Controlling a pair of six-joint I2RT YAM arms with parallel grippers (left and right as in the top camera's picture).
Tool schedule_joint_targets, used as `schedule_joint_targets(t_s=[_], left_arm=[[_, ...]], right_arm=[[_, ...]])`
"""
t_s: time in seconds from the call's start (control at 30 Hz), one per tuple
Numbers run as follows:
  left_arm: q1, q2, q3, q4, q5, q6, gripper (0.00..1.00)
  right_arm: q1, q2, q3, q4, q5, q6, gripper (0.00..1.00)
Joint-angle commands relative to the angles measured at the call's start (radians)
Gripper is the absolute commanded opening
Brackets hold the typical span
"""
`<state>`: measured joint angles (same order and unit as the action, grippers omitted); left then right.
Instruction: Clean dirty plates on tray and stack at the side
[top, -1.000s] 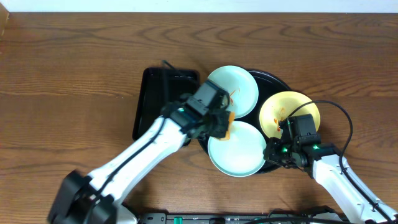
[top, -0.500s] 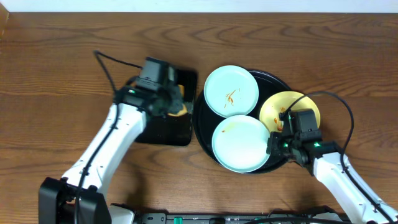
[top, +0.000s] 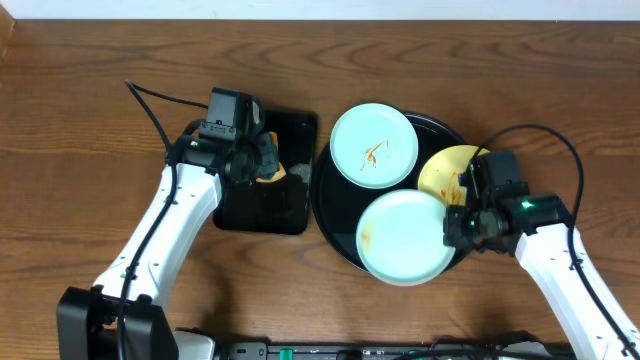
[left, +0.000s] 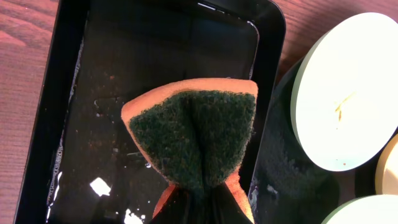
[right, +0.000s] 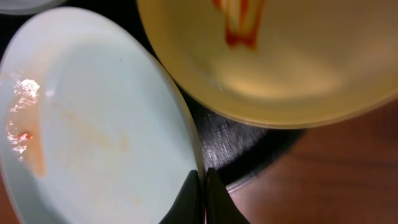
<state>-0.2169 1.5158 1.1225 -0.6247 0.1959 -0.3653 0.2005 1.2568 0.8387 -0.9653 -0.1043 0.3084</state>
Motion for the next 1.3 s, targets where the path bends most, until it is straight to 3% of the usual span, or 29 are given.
schedule_joint_targets(t_s=[0.0, 0.23, 0.47, 0.83, 1.03, 1.17, 1.27], left_arm=[[0.005, 0.001, 0.007, 0.0, -0.007, 0.01, 0.08], [0.005, 0.001, 0.007, 0.0, -0.007, 0.014, 0.08], [0.005, 0.001, 0.006, 0.0, -0.051, 0.044, 0.08], [0.005, 0.002, 0.005, 0.001, -0.075, 0.044, 0.08], [0.005, 0.002, 0.005, 0.005, -0.075, 0.044, 0.08], [0.005, 0.002, 0.005, 0.008, -0.074, 0.044, 0.08], [0.005, 0.002, 0.005, 0.008, -0.074, 0.043, 0.08]], right_arm=[[0.005, -0.004, 0.014, -0.022, 0.024, -0.014, 0.01], [0.005, -0.004, 0.031, 0.153, 0.16, -0.031, 0.01], [0.061, -0.004, 0.071, 0.146, 0.291, -0.078, 0.01], [0.34, -0.004, 0.125, 0.148, 0.646, -0.14, 0.01], [0.495, -0.004, 0.125, 0.175, 0.939, -0.195, 0.01], [0.575, -0.004, 0.125, 0.247, 1.122, -0.294, 0.01], [0.606, -0.004, 0.125, 0.332, 1.152, -0.407, 0.01]])
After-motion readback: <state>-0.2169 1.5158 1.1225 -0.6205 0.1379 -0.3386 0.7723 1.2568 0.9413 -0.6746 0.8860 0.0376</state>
